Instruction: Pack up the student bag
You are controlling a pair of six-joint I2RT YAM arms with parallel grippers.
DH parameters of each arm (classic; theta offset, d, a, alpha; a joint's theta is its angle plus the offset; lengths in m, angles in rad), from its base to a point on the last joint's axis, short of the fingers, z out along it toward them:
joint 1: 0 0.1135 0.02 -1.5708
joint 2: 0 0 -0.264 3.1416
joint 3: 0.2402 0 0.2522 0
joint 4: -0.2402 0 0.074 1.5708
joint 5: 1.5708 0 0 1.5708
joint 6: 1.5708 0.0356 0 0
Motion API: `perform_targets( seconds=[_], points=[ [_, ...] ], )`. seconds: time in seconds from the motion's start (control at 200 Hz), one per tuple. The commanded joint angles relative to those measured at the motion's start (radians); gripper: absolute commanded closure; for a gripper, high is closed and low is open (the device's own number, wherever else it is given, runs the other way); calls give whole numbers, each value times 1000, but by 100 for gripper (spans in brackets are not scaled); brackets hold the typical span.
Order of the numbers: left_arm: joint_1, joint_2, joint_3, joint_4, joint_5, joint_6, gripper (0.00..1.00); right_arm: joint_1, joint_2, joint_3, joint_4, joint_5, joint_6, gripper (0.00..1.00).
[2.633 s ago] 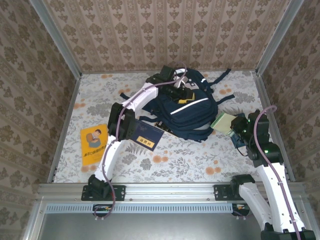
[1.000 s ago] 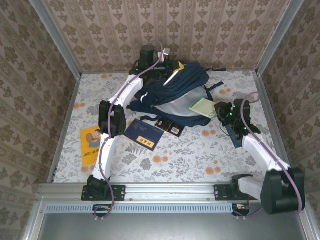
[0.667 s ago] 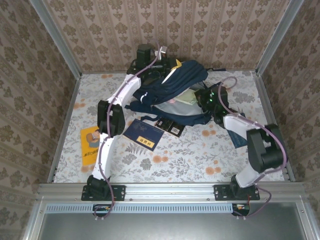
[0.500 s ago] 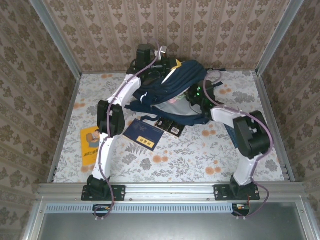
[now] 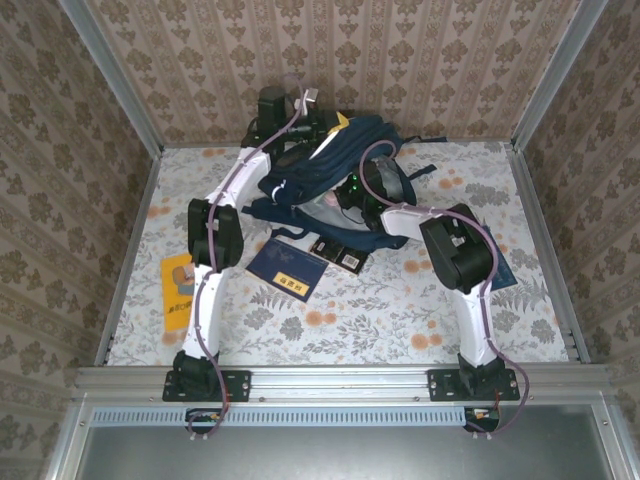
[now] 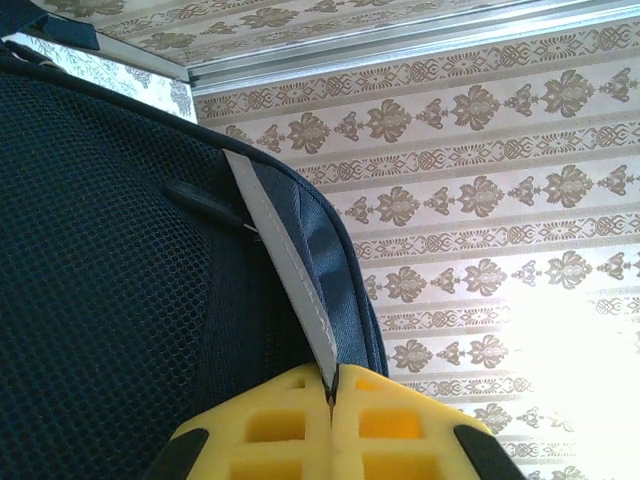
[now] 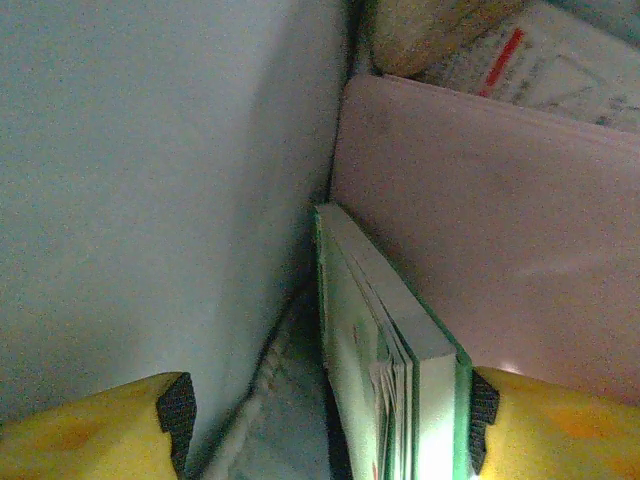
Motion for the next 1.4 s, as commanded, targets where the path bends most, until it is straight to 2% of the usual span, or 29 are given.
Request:
perform_targets(
  seconds=[0.0, 0.23, 0.36, 0.42, 0.525, 0.59, 0.65, 0.735, 0.82, 0.905, 0.955, 1.05, 1.245, 1.31, 1.395],
  points=[
    [20, -35, 17, 128, -6, -9, 100, -18, -112, -64, -142, 20, -132, 27],
    [24, -37, 19, 32, -8, 71, 100, -21, -341, -132, -426, 41, -364, 28],
    [18, -35, 40, -131, -20, 200, 100, -24, -490, -184, -622, 79, -489, 32],
    [9, -35, 54, -250, -53, 291, 100, -25, -587, -227, -723, 174, -519, 32],
    [-27, -19, 81, -427, -122, 417, 100, -28, -791, -358, -797, 388, -550, 31],
    [-53, -12, 90, -507, -163, 480, 95, -47, -882, -412, -849, 520, -576, 30],
    [-73, -6, 101, -582, -211, 546, 85, -113, -917, -428, -912, 539, -586, 29],
    [-78, -10, 82, -658, -293, 589, 67, -261, -896, -410, -982, 437, -599, 26],
    [-79, -46, 4, -640, -342, 587, 52, -378, -858, -409, -963, 327, -630, 22],
    [-116, -106, -102, -579, -383, 576, 51, -466, -782, -375, -962, 258, -648, 16],
    [-125, -137, -141, -563, -404, 578, 51, -514, -720, -342, -983, 244, -644, 7],
    [-156, -197, -213, -541, -466, 597, 49, -615, -592, -274, -1009, 196, -643, 1],
    [-213, -215, -171, -586, -485, 655, 47, -781, -370, -140, -1041, 104, -684, 0],
    [-221, -216, -164, -582, -469, 652, 47, -815, -283, -70, -1130, 71, -701, 0],
    [-228, -219, -161, -575, -462, 653, 47, -842, -244, -60, -1124, 39, -732, 0]
  ],
)
